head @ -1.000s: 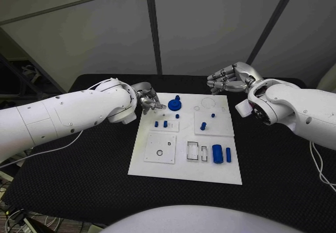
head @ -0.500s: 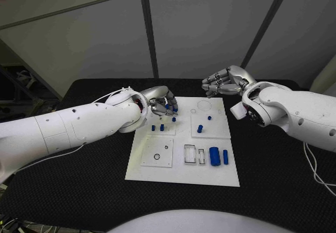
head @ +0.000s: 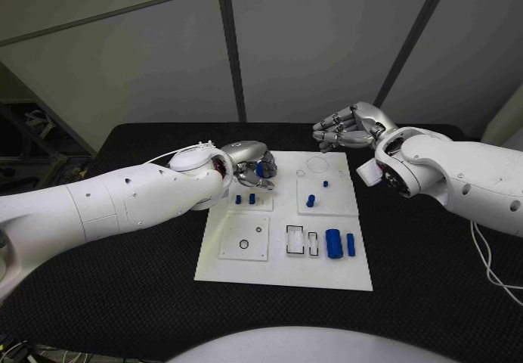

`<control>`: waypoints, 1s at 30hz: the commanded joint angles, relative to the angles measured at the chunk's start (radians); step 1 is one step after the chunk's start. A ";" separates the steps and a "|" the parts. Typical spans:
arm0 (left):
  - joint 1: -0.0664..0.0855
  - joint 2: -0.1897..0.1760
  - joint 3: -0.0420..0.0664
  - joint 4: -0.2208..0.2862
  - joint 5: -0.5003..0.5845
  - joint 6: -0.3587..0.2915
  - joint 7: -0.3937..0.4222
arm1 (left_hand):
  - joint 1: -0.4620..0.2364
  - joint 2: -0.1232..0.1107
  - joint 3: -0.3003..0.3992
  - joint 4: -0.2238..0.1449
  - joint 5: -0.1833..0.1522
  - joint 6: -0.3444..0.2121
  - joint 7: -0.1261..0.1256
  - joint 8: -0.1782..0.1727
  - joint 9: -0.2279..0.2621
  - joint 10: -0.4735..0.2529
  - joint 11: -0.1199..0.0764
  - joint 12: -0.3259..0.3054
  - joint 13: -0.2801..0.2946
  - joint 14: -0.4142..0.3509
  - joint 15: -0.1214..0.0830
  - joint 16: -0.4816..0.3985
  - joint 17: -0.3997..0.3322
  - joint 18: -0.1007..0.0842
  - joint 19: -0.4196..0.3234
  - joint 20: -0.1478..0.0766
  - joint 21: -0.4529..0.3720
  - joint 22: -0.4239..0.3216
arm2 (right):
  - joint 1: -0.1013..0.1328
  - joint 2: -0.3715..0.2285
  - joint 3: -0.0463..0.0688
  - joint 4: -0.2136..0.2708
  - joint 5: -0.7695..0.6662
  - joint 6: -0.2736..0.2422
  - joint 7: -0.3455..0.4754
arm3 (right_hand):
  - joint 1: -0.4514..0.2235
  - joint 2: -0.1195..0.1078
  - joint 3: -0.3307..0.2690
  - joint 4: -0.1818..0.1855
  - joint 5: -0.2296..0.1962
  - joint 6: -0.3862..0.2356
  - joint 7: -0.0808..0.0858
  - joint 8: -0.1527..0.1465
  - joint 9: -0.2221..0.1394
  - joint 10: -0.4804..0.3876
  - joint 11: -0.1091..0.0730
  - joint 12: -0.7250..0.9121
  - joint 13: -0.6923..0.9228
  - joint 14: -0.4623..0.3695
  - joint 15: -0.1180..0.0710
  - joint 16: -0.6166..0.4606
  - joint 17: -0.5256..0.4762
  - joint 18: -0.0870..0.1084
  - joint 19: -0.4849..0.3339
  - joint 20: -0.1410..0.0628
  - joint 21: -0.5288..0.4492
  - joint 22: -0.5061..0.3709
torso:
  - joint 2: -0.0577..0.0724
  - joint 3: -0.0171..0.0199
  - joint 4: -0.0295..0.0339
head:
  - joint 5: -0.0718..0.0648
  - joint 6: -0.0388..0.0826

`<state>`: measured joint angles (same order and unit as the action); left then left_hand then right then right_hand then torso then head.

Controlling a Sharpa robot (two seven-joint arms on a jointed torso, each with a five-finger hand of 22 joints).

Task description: Assemble the parts on the task board

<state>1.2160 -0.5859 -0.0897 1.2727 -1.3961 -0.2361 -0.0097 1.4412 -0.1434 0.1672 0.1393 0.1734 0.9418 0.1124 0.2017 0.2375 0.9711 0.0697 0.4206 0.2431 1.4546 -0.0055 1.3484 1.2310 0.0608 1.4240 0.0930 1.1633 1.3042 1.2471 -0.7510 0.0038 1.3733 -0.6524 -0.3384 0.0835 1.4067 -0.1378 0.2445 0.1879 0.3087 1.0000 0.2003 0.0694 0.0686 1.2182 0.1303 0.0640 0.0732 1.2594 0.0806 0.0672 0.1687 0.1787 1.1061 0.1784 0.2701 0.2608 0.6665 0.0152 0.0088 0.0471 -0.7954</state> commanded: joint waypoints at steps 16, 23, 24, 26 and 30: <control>-0.007 0.036 0.000 -0.041 -0.076 0.065 -0.036 | 0.021 0.006 0.038 -0.010 -0.003 0.031 -0.004 -0.014 -0.020 0.026 0.000 -0.032 -0.033 0.035 -0.002 0.045 0.032 0.008 0.037 0.000 0.086 0.063 | 0.001 0.004 0.000 0.001 0.004 0.008 0.008 | 0.002 0.006 -0.005 -0.002 0.006 -0.005 0.001 0.000 0.000 -0.008 0.000 0.002 -0.001 -0.007 -0.002 -0.003 -0.002 0.004 0.007 0.000 -0.008 -0.002 | 0.000 0.0007 -0.0001 | -0.002 -0.006; -0.010 0.048 0.000 -0.052 -0.078 0.068 -0.038 | 0.026 0.007 0.060 -0.013 -0.002 0.039 -0.004 -0.019 -0.027 0.041 -0.002 -0.045 -0.046 0.027 -0.004 0.028 -0.003 0.005 0.042 -0.002 0.102 0.075 | 0.001 0.005 0.000 0.001 0.004 0.008 0.008 | 0.002 0.006 -0.005 -0.002 0.006 -0.005 0.001 0.000 0.000 -0.008 0.000 0.002 -0.001 -0.007 -0.002 -0.003 -0.002 0.004 0.007 0.000 -0.008 -0.002 | -0.001 0.0008 0.0007 | -0.003 -0.007; -0.010 0.049 0.000 -0.054 -0.078 0.068 -0.038 | 0.027 0.007 0.063 -0.013 -0.002 0.040 -0.004 -0.019 -0.028 0.044 -0.003 -0.046 -0.047 0.027 -0.004 0.028 -0.003 0.004 0.043 -0.002 0.105 0.078 | 0.001 0.005 0.000 0.001 0.004 0.008 0.008 | 0.002 0.006 -0.005 -0.002 0.006 -0.005 0.001 0.000 0.000 -0.008 0.000 0.002 -0.001 -0.007 -0.002 -0.003 -0.002 0.004 0.007 0.000 -0.008 -0.002 | -0.001 0.0006 0.0007 | -0.003 -0.007; -0.010 0.052 0.000 -0.057 -0.078 0.069 -0.038 | 0.029 0.007 0.070 -0.015 -0.002 0.043 -0.004 -0.020 -0.030 0.049 -0.004 -0.050 -0.050 0.027 -0.005 0.028 -0.005 0.004 0.044 -0.003 0.110 0.081 | 0.001 0.006 0.000 0.001 0.004 0.008 0.008 | 0.002 0.006 -0.005 -0.002 0.007 -0.005 0.001 0.000 0.000 -0.008 0.000 0.002 -0.002 -0.007 -0.002 -0.003 -0.002 0.004 0.007 0.000 -0.008 -0.003 | -0.001 0.0008 0.0007 | -0.002 -0.007; -0.012 0.057 0.000 -0.065 -0.078 0.074 -0.037 | 0.029 0.005 0.081 -0.016 -0.002 0.046 -0.004 -0.022 -0.033 0.056 -0.005 -0.056 -0.056 0.028 -0.006 0.028 -0.007 0.002 0.046 -0.004 0.116 0.086 | 0.001 0.007 0.000 0.001 0.004 0.009 0.008 | 0.003 0.006 -0.005 -0.003 0.009 -0.005 0.001 0.000 0.000 -0.008 0.000 0.003 -0.002 -0.007 -0.002 -0.003 -0.002 0.004 0.007 0.000 -0.009 -0.003 | -0.001 0.0009 0.0009 | -0.003 -0.008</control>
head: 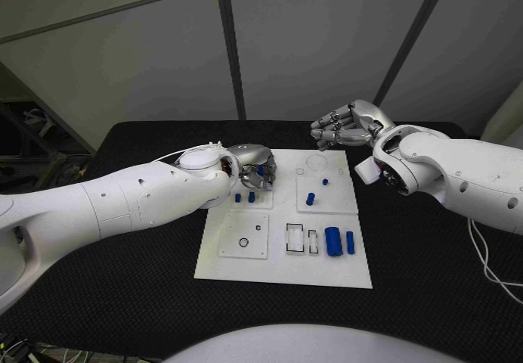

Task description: Assemble the parts on the task board

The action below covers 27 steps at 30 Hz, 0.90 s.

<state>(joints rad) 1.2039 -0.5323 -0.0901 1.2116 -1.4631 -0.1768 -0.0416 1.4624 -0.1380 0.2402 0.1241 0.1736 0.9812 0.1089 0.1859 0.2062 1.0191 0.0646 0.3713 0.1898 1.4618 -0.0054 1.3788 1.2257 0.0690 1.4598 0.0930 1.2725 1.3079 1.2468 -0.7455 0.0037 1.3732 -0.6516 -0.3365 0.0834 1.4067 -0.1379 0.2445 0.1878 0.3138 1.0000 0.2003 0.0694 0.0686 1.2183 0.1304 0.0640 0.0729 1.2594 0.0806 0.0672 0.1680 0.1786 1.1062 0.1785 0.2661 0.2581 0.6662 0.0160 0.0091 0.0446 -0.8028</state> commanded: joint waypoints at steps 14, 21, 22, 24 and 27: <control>-0.003 0.018 0.001 -0.025 -0.011 0.041 -0.011 | 0.022 0.002 0.076 -0.020 -0.001 0.020 0.007 -0.019 -0.016 0.045 -0.003 -0.030 -0.022 0.023 -0.009 0.001 -0.009 -0.011 0.017 -0.008 0.031 0.103 | 0.002 0.003 0.000 0.001 0.004 0.008 0.008 | 0.003 0.007 -0.004 -0.003 0.005 -0.005 0.001 0.001 0.000 -0.008 0.000 0.003 -0.001 -0.007 -0.002 -0.003 -0.002 0.004 0.008 0.000 -0.005 -0.002 | -0.001 -0.0004 0.0008 | -0.001 -0.003; -0.003 0.021 0.001 -0.028 -0.011 0.037 -0.005 | 0.027 0.003 0.124 -0.036 -0.002 0.043 0.008 -0.020 -0.020 0.075 -0.008 -0.044 -0.030 0.024 -0.013 0.004 -0.012 -0.014 0.021 -0.010 0.048 0.116 | 0.002 0.004 0.000 0.001 0.004 0.008 0.008 | 0.003 0.007 -0.004 -0.003 0.005 -0.005 0.001 0.001 0.000 -0.008 0.000 0.003 -0.001 -0.007 -0.002 -0.003 -0.002 0.004 0.008 0.000 -0.005 -0.002 | -0.001 -0.0009 0.0011 | -0.002 -0.004; -0.004 0.021 0.001 -0.028 -0.010 0.033 -0.003 | 0.028 0.003 0.133 -0.040 -0.002 0.048 0.008 -0.020 -0.020 0.082 -0.009 -0.047 -0.032 0.024 -0.014 0.005 -0.012 -0.014 0.022 -0.011 0.051 0.118 | 0.002 0.004 0.000 0.001 0.004 0.008 0.008 | 0.003 0.007 -0.004 -0.003 0.005 -0.005 0.001 0.001 0.000 -0.008 0.000 0.003 -0.001 -0.007 -0.002 -0.003 -0.002 0.004 0.008 0.000 -0.005 -0.002 | -0.001 -0.0010 0.0010 | -0.001 -0.004; -0.004 0.020 0.001 -0.028 -0.003 0.022 0.002 | 0.027 0.003 0.145 -0.045 -0.002 0.054 0.009 -0.021 -0.021 0.090 -0.011 -0.051 -0.033 0.024 -0.015 0.006 -0.013 -0.015 0.022 -0.012 0.053 0.120 | 0.002 0.004 0.000 0.001 0.004 0.008 0.008 | 0.003 0.007 -0.004 -0.003 0.005 -0.005 0.001 0.001 0.000 -0.008 0.000 0.003 -0.001 -0.007 -0.002 -0.003 -0.002 0.004 0.008 0.000 -0.005 -0.002 | -0.001 -0.0009 0.0011 | -0.001 -0.004; -0.004 0.018 0.001 -0.027 0.014 0.003 0.010 | 0.016 -0.005 0.173 -0.056 -0.002 0.061 0.011 -0.027 -0.025 0.103 -0.009 -0.067 -0.038 0.024 -0.015 0.007 -0.016 -0.015 0.022 -0.013 0.056 0.124 | 0.002 0.004 0.000 0.001 0.004 0.009 0.009 | 0.004 0.007 -0.004 -0.003 0.007 -0.005 0.001 0.001 0.000 -0.007 0.000 0.003 -0.001 -0.006 -0.002 -0.003 -0.002 0.004 0.009 -0.001 -0.006 -0.002 | -0.001 -0.0009 0.0012 | -0.001 -0.003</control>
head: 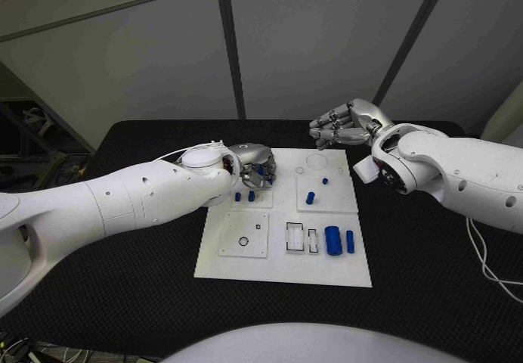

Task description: Assemble the parts on the task board

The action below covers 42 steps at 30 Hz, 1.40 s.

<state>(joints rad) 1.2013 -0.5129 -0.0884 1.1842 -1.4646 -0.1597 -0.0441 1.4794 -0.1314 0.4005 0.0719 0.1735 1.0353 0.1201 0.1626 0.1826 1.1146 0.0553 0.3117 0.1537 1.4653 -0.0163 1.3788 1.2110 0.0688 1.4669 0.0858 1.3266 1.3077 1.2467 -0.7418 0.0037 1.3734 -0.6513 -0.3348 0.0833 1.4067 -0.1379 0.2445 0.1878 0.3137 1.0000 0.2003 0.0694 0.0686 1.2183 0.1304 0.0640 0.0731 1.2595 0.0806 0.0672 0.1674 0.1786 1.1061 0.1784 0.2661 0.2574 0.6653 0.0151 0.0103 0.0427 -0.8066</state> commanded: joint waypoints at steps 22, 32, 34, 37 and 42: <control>-0.004 -0.084 0.078 0.074 0.064 -0.074 0.025 | -0.026 -0.022 0.047 -0.020 0.001 0.026 0.000 -0.009 -0.005 0.028 -0.001 -0.028 -0.007 0.022 -0.004 0.011 -0.003 -0.016 0.015 -0.006 0.005 0.129 | -0.001 -0.002 0.000 -0.004 0.003 0.009 0.011 | 0.004 0.008 -0.004 -0.003 0.008 -0.004 0.001 0.001 0.000 -0.007 0.000 0.003 -0.001 -0.006 -0.003 -0.003 -0.001 0.004 0.009 -0.001 -0.006 -0.002 | -0.001 -0.0007 0.0008 | 0.002 0.009; -0.009 -0.155 0.087 0.109 0.117 -0.041 0.002 | -0.034 -0.026 0.051 -0.022 0.001 0.030 0.000 -0.010 -0.006 0.033 -0.001 -0.032 -0.007 0.022 -0.004 0.012 -0.004 -0.017 0.017 -0.006 0.010 0.133 | -0.002 -0.006 0.000 -0.005 0.003 0.009 0.010 | 0.004 0.008 -0.004 -0.003 0.008 -0.004 0.001 0.001 0.000 -0.007 0.000 0.003 -0.001 -0.006 -0.003 -0.003 -0.001 0.004 0.009 -0.001 -0.006 -0.002 | -0.001 -0.0005 0.0024 | 0.004 0.011; -0.011 -0.161 0.087 0.112 0.118 -0.037 0.000 | -0.036 -0.027 0.052 -0.022 0.000 0.030 0.000 -0.011 -0.006 0.034 -0.001 -0.032 -0.007 0.022 -0.004 0.012 -0.005 -0.017 0.017 -0.006 0.010 0.133 | -0.002 -0.006 0.000 -0.006 0.003 0.009 0.010 | 0.004 0.008 -0.004 -0.003 0.008 -0.004 0.001 0.001 0.000 -0.007 0.000 0.003 -0.001 -0.006 -0.003 -0.003 -0.001 0.004 0.009 -0.001 -0.006 -0.002 | -0.001 -0.0003 0.0021 | 0.005 0.011; -0.017 -0.170 0.087 0.116 0.120 -0.031 -0.005 | -0.041 -0.029 0.052 -0.022 0.000 0.032 0.000 -0.012 -0.007 0.035 -0.001 -0.034 -0.007 0.021 -0.004 0.012 -0.006 -0.017 0.017 -0.006 0.009 0.133 | -0.003 -0.006 0.000 -0.006 0.003 0.010 0.010 | 0.004 0.009 -0.004 -0.004 0.011 -0.004 0.000 0.001 0.000 -0.007 0.000 0.004 -0.001 -0.006 -0.003 -0.002 -0.002 0.004 0.011 -0.001 -0.008 -0.003 | -0.001 -0.0005 0.0019 | 0.008 0.011; -0.029 -0.172 0.087 0.116 0.107 -0.033 -0.007 | -0.042 -0.029 0.053 -0.022 0.000 0.032 0.000 -0.012 -0.007 0.035 -0.001 -0.035 -0.007 0.021 -0.004 0.011 -0.008 -0.016 0.016 -0.006 0.008 0.133 | -0.004 -0.005 0.000 -0.007 0.003 0.010 0.010 | 0.004 0.009 -0.004 -0.004 0.011 -0.004 0.000 0.001 0.000 -0.007 0.000 0.004 -0.001 -0.006 -0.003 -0.002 -0.002 0.004 0.011 -0.001 -0.008 -0.003 | -0.001 -0.0009 0.0000 | 0.007 0.011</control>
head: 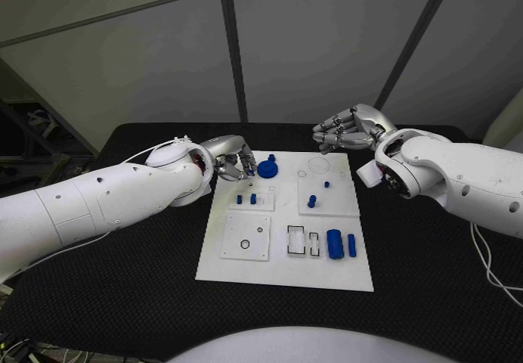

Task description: Assemble the parts on the task board

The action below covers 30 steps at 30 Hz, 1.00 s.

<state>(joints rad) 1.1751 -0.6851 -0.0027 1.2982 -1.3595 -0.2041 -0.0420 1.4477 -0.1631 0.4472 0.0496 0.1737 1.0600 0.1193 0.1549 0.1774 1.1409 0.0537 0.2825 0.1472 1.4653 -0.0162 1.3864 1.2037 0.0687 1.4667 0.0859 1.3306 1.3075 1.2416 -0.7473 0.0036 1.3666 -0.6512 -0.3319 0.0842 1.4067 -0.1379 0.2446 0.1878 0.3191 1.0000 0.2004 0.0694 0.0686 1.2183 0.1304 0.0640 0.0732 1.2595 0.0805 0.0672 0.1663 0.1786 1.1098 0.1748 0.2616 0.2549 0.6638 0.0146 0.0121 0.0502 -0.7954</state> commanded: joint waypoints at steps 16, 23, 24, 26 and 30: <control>-0.020 0.000 0.001 -0.002 -0.032 0.033 -0.015 | -0.017 0.000 0.007 -0.001 -0.003 0.011 0.000 -0.004 -0.002 0.013 0.001 -0.008 0.000 0.020 -0.004 0.003 -0.003 -0.016 0.016 -0.006 0.003 0.133 | 0.000 0.001 0.000 -0.001 0.003 0.008 0.008 | 0.004 0.009 -0.004 -0.004 0.005 -0.004 0.000 0.001 0.000 -0.007 0.000 0.004 -0.002 -0.006 -0.003 -0.002 -0.001 0.004 0.007 0.003 -0.003 -0.001 | 0.001 0.0004 -0.0009 | -0.001 -0.001; -0.021 -0.002 0.001 0.000 -0.033 0.037 -0.018 | -0.019 0.000 0.008 -0.002 -0.004 0.014 -0.001 -0.004 -0.002 0.016 0.000 -0.008 0.000 0.020 -0.004 0.003 -0.003 -0.016 0.017 -0.006 0.004 0.134 | 0.000 0.000 0.000 -0.001 0.003 0.008 0.007 | 0.004 0.009 -0.004 -0.004 0.005 -0.004 0.000 0.001 0.000 -0.007 0.000 0.004 -0.002 -0.006 -0.003 -0.002 -0.001 0.004 0.007 0.003 -0.003 -0.001 | 0.001 0.0001 -0.0012 | -0.001 -0.003; -0.021 -0.002 0.001 0.000 -0.033 0.038 -0.018 | -0.019 0.000 0.008 -0.003 -0.004 0.016 -0.001 -0.003 -0.001 0.018 -0.001 -0.008 0.001 0.020 -0.005 0.003 -0.003 -0.016 0.017 -0.006 0.005 0.134 | 0.000 0.000 0.000 -0.001 0.003 0.008 0.007 | 0.004 0.009 -0.004 -0.004 0.005 -0.004 0.000 0.001 0.000 -0.007 0.000 0.004 -0.002 -0.006 -0.003 -0.002 -0.001 0.004 0.007 0.003 -0.003 -0.001 | 0.001 -0.0001 -0.0011 | -0.001 -0.003; -0.021 -0.002 0.001 0.002 -0.033 0.041 -0.018 | -0.019 0.000 0.008 -0.003 -0.004 0.016 -0.001 -0.003 -0.001 0.018 -0.001 -0.008 0.001 0.020 -0.005 0.003 -0.003 -0.016 0.017 -0.006 0.005 0.134 | 0.000 0.000 0.000 -0.001 0.003 0.008 0.007 | 0.004 0.009 -0.004 -0.004 0.005 -0.004 0.000 0.001 0.000 -0.007 0.000 0.004 -0.002 -0.006 -0.003 -0.002 -0.001 0.004 0.007 0.003 -0.003 -0.001 | 0.001 0.0003 -0.0006 | 0.000 -0.004; -0.022 -0.003 0.001 0.005 -0.033 0.044 -0.017 | -0.021 -0.001 0.010 -0.005 -0.004 0.019 -0.002 -0.003 -0.001 0.021 -0.002 -0.008 0.001 0.020 -0.005 0.003 -0.004 -0.016 0.017 -0.006 0.006 0.135 | 0.000 0.001 0.000 -0.002 0.003 0.008 0.007 | 0.004 0.009 -0.004 -0.004 0.005 -0.004 0.000 0.001 0.000 -0.007 0.000 0.004 -0.002 -0.006 -0.003 -0.002 -0.001 0.004 0.007 0.003 -0.003 -0.001 | 0.001 0.0002 -0.0004 | 0.001 -0.005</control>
<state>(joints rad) 1.1524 -0.6879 -0.0029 1.3004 -1.3845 -0.1731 -0.0552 1.4397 -0.1629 0.4527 0.0440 0.1737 1.0723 0.1141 0.1549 0.1755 1.1550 0.0537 0.2777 0.1474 1.4653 -0.0162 1.3864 1.2010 0.0688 1.4667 0.0859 1.3305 1.3074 1.2400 -0.7472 0.0036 1.3645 -0.6511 -0.3300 0.0838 1.4067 -0.1379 0.2446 0.1878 0.3191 1.0000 0.2003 0.0694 0.0686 1.2183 0.1304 0.0640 0.0732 1.2595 0.0806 0.0672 0.1665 0.1786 1.1098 0.1748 0.2617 0.2551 0.6653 0.0150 0.0111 0.0502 -0.8000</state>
